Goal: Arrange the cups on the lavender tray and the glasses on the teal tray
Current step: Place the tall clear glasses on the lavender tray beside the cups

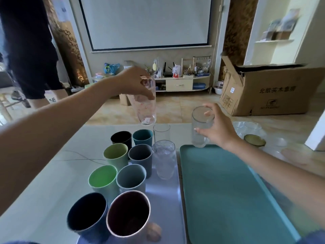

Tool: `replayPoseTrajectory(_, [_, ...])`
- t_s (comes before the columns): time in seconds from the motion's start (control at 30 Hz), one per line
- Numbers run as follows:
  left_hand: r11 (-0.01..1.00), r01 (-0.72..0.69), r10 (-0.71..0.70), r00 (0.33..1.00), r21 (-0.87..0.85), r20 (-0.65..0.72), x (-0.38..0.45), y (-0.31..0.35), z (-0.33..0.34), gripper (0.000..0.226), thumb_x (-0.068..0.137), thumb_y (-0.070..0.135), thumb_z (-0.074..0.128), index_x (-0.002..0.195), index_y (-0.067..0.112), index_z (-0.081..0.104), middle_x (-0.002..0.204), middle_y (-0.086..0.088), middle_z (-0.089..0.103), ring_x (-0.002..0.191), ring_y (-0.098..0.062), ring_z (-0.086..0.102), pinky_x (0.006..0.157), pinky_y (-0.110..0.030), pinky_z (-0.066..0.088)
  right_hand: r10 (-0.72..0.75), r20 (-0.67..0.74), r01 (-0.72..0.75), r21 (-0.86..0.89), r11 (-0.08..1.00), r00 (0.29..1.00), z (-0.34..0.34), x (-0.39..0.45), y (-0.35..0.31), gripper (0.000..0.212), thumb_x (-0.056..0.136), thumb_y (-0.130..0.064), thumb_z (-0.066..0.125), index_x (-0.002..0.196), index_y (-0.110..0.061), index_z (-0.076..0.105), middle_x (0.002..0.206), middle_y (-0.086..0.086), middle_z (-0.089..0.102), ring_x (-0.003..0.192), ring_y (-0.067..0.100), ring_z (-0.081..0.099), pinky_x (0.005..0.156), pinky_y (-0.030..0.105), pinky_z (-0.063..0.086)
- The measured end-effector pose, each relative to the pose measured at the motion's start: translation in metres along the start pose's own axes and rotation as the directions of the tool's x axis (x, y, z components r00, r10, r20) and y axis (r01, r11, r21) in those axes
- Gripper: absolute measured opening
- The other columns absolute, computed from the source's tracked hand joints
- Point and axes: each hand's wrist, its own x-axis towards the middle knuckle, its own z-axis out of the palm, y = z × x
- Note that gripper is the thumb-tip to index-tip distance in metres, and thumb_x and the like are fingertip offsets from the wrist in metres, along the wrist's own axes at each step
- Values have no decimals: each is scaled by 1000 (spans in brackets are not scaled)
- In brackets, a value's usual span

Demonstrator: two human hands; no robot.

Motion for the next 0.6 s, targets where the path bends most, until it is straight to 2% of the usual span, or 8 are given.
replayPoseTrajectory(0.13, [999,18,-19,999,-30,-48,-27,18,-18,77,60,34,84,129,24,52,130,-4,54,117,-24,50,90,-34,44,-17,4,17,-5,1000,1000,-20,-38,-9,77,68,-20,83,131,-22,39,116,3,54,81,12,50,64,19,37])
replayPoseTrajectory(0.23, [999,4,-7,997,-46,-74,-44,31,-28,76,63,29,83,132,19,50,131,-7,54,117,-25,51,94,-33,41,7,11,-8,11,1000,1000,-27,-64,-15,74,68,-24,83,129,-27,41,112,-3,54,72,8,50,60,15,36])
replayPoseTrajectory(0.33, [995,-13,4,996,-95,-93,-64,41,-30,73,66,27,82,131,18,51,129,-5,55,105,-15,49,88,-25,37,21,30,-23,57,998,999,-26,-86,-19,72,66,-28,84,124,-33,43,110,-4,57,80,16,58,66,24,44])
replayPoseTrajectory(0.43, [995,-16,8,996,-95,-85,-82,48,-23,75,65,30,82,132,19,50,129,-3,55,107,-14,50,88,-24,36,38,86,-49,133,990,996,-17,-100,-21,70,65,-28,85,121,-38,44,109,-4,58,92,16,59,79,30,47])
replayPoseTrajectory(0.53, [996,-13,8,998,-83,-62,-99,50,-14,77,63,32,83,132,22,51,120,4,55,102,-12,49,87,-24,39,45,114,-64,176,982,993,-7,-108,-23,72,64,-27,86,121,-37,44,106,-8,57,94,17,61,78,27,48])
replayPoseTrajectory(0.6, [995,1,-6,998,-96,-57,-107,46,-8,77,62,33,84,131,25,52,121,2,56,98,-14,51,85,-26,42,46,127,-68,177,982,991,1,-108,-25,72,64,-26,86,122,-36,44,103,-12,56,92,20,62,76,27,49])
